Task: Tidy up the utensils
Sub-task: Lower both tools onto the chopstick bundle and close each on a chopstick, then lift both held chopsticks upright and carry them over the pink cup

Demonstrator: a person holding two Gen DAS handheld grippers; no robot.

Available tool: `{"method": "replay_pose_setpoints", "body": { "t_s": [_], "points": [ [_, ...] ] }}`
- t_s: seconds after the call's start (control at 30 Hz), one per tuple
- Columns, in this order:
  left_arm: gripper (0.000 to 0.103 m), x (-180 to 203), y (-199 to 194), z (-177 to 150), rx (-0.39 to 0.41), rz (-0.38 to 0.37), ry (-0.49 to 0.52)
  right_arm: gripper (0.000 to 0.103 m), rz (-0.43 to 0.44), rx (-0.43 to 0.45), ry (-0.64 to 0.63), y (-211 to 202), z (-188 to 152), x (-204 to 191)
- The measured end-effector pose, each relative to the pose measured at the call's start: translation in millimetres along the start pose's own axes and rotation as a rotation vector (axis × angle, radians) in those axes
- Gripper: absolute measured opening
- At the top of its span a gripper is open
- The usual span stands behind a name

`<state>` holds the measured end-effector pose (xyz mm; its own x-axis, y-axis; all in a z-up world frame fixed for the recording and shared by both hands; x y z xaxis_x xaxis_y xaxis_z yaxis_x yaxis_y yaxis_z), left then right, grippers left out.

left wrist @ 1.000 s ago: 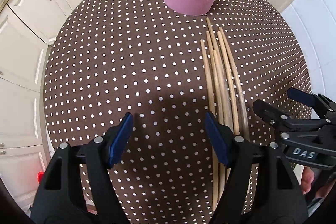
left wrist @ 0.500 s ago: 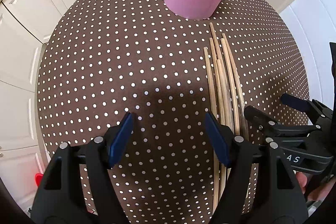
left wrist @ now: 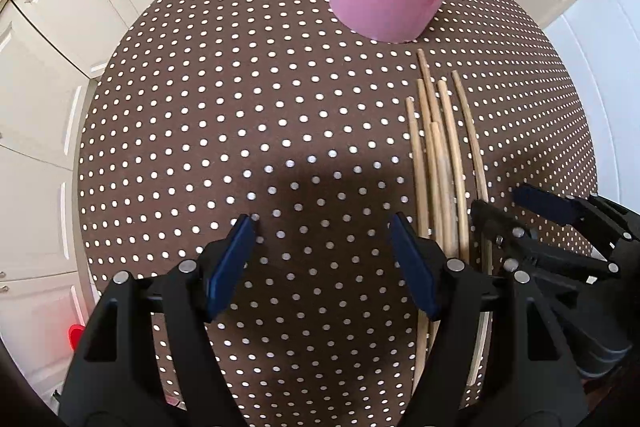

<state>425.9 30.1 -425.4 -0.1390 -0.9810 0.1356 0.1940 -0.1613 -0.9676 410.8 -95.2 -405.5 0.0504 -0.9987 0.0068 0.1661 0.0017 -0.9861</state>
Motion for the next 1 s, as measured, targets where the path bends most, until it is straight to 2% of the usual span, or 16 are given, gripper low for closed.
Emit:
{"method": "replay_pose_setpoints", "body": {
  "t_s": [0.03, 0.1, 0.2, 0.33, 0.53, 0.63, 0.73, 0.8, 0.87, 0.9, 0.93, 0.97, 1.0],
  "points": [
    [0.070, 4, 0, 0, -0.002, -0.004, 0.006, 0.028, -0.001, 0.005, 0.012, -1, 1, 4],
    [0.070, 13, 2, -1, -0.002, -0.002, 0.022, 0.011, 0.006, 0.007, 0.032, -2, 0, 10],
    [0.070, 26, 3, -2, -0.002, -0.014, 0.042, 0.005, 0.071, 0.015, 0.089, -1, 1, 19],
    [0.070, 37, 5, 1, -0.008, -0.035, 0.062, 0.005, 0.086, 0.025, 0.080, -2, 1, 19],
    [0.074, 53, 18, 1, -0.011, 0.047, 0.078, 0.005, 0.102, 0.033, 0.091, -3, -4, 24],
    [0.076, 60, 24, 2, -0.012, 0.123, 0.097, 0.005, 0.104, 0.035, 0.098, -11, -12, 33],
    [0.077, 63, 27, 6, -0.026, 0.126, 0.030, 0.005, 0.107, 0.036, 0.108, -9, -12, 35],
    [0.071, 61, 28, 12, 0.000, 0.123, -0.014, 0.005, 0.109, 0.034, 0.119, -9, -12, 37],
    [0.049, 59, 26, 18, 0.048, 0.127, -0.029, 0.005, 0.109, 0.035, 0.120, -8, -12, 37],
    [0.043, 61, 25, 21, 0.058, 0.122, -0.024, 0.005, 0.112, 0.037, 0.120, -8, -12, 37],
    [0.026, 62, 24, 22, 0.066, 0.119, -0.024, 0.005, 0.118, 0.039, 0.126, -8, -12, 37],
    [0.017, 62, 23, 24, 0.066, 0.114, -0.029, 0.005, 0.129, 0.041, 0.141, -8, -12, 39],
    [0.015, 61, 22, 26, 0.062, 0.098, -0.049, 0.005, 0.141, 0.044, 0.163, -8, -12, 40]
  ]
}}
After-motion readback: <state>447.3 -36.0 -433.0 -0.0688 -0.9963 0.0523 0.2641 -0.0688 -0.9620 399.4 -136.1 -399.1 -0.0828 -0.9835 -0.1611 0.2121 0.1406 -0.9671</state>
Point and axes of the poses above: each gripper's, at about its wrist camera, not at the fingertips, and y roughly the way its jaws point, x to its right, z to its top, the point moved 10 cm from there along y, roughly the way its jaws point, and after that the axes turned 4 degrees about -y, right-handed, at the moved point
